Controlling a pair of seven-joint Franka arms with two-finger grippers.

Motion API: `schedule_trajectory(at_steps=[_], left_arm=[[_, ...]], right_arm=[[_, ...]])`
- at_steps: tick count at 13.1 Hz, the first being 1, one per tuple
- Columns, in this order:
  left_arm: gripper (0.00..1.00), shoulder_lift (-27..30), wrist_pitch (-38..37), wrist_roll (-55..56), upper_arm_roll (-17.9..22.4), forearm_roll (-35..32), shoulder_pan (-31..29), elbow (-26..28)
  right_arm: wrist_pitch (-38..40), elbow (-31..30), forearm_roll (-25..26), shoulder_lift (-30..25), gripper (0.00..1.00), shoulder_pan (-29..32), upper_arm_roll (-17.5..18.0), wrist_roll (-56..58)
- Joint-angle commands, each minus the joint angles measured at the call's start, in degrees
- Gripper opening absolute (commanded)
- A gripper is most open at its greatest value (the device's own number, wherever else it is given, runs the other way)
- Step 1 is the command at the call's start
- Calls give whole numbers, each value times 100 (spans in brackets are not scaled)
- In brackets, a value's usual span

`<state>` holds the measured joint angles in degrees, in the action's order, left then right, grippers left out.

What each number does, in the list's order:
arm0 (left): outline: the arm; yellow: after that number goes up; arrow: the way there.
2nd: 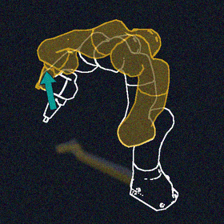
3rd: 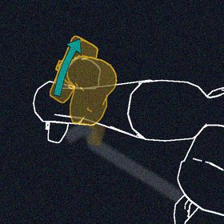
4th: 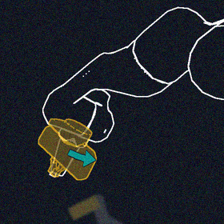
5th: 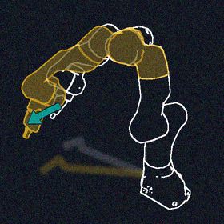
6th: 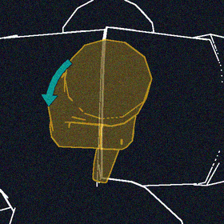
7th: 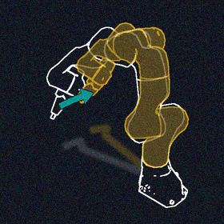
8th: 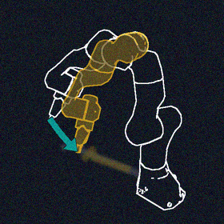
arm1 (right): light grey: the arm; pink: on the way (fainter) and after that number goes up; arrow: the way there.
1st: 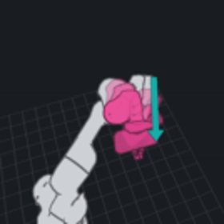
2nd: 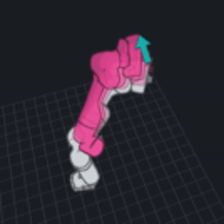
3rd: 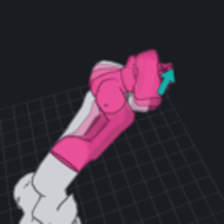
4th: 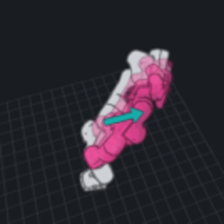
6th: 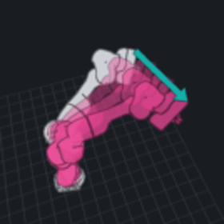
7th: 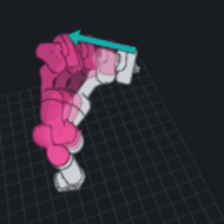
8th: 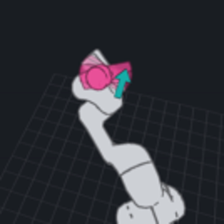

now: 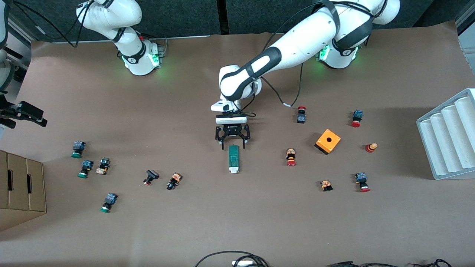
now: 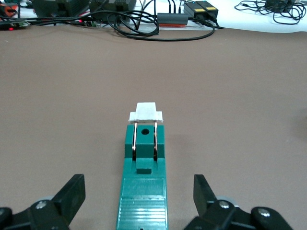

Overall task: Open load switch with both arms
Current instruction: 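Lower the left gripper and grasp the green switch base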

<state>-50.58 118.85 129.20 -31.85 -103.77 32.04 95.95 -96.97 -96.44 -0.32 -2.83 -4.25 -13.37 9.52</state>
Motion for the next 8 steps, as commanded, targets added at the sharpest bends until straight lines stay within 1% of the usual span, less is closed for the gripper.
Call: schedule_trajectory(at_steps=[1, 3, 5, 8], left_arm=[[99, -215, -178, 419, 39, -379, 153, -200], [99, -364, -265, 824, 39, -739, 153, -217], [99, -496, -537, 948, 39, -846, 241, -226], [97, -628, -582, 957, 91, -1004, 285, -287]], right_arm=[[55, 116, 120, 55, 100, -32, -8, 6], [55, 108, 129, 55, 100, -23, -8, -3], [55, 108, 121, 55, 100, 21, -25, 6], [64, 81, 111, 81, 100, -31, -16, -3]])
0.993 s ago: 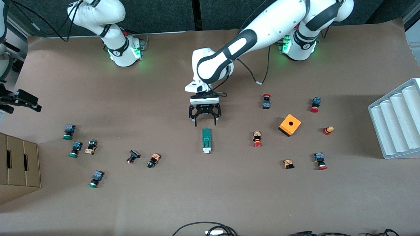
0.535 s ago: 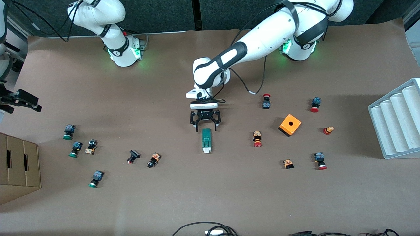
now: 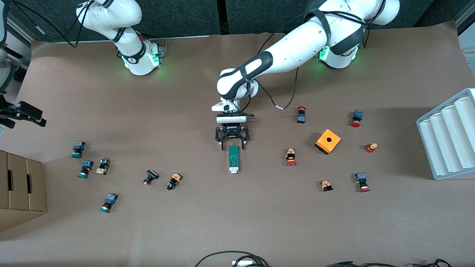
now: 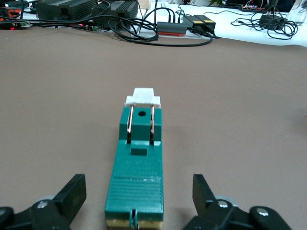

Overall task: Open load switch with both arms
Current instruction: 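Lower the left gripper and grasp the green switch base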

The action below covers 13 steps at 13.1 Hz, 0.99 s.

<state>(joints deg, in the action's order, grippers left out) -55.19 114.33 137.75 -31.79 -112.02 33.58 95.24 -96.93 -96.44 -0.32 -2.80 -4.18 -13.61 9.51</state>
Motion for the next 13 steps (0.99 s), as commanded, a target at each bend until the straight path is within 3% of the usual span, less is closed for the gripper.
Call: schedule_trajectory(at_steps=[1, 5, 7, 13], left_arm=[[95, -219, -191, 111, 129, -275, 140, -242], [87, -237, -209, 76, 138, -320, 140, -242], [83, -281, -209, 50, 147, -312, 140, -260], [72, -361, -209, 94, 358, -285, 492, -444]], right_arm=[[69, 64, 111, 156, 100, -56, 34, -1], [69, 55, 85, 560, 100, -302, 95, 43], [52, 89, -177, 753, 100, -547, 87, -106], [34, 1038, -696, 1991, 100, -1434, 95, -3116]])
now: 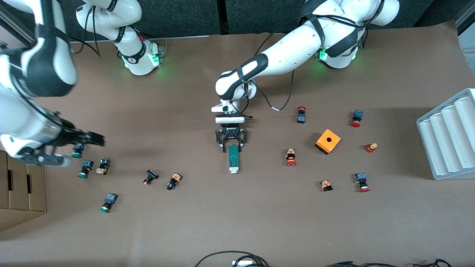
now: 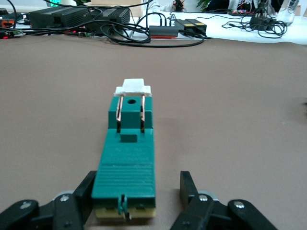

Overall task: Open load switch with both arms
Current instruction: 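Reach the right gripper to the white handle while the left gripper holds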

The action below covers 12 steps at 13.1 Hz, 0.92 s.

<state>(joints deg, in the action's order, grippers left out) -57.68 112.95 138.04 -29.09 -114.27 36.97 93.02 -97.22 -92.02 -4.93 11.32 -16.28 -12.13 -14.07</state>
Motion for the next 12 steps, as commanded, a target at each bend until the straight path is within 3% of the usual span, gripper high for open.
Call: schedule_trajectory(at_steps=[1, 5, 12], left_arm=[[71, -104, -72, 74, 105, -61, 153, -222], [68, -86, -72, 74, 211, -70, 153, -205], [61, -104, -81, 65, 220, -70, 162, -214]], right_arm=[[46, 763, -350, 817, 100, -410, -53, -1347], [-50, 1712, -825, 1924, 100, -1200, -105, -3931], [-1261, 2293, -1835, 3138, 100, -1632, -35, -6807]])
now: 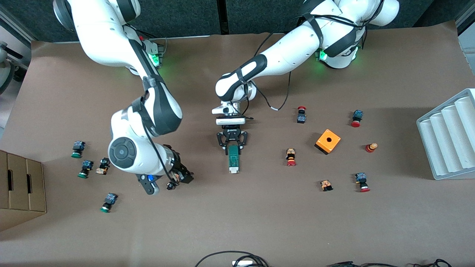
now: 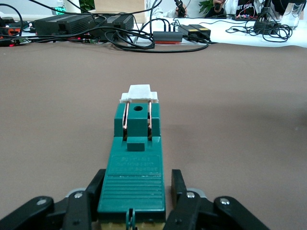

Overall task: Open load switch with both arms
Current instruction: 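Reach the right gripper to the white handle while the left gripper holds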

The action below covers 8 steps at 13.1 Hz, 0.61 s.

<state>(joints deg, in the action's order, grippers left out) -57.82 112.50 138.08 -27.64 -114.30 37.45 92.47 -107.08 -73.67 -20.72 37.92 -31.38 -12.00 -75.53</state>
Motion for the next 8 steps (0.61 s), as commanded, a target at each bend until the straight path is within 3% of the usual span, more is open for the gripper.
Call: schedule_trajectory(at_steps=[1, 4, 8], left_arm=[[61, -89, -35, 61, 75, -66, 114, -160], [61, -89, -35, 70, 75, -66, 114, -159], [61, -98, -35, 70, 75, -75, 122, -151]], right_arm=[[-574, 459, -301, 601, 100, -279, -48, -969], [-1585, 459, -485, 1093, 100, -710, -66, -1770], [-2194, 459, -985, 1437, 96, -1071, -136, -2413]])
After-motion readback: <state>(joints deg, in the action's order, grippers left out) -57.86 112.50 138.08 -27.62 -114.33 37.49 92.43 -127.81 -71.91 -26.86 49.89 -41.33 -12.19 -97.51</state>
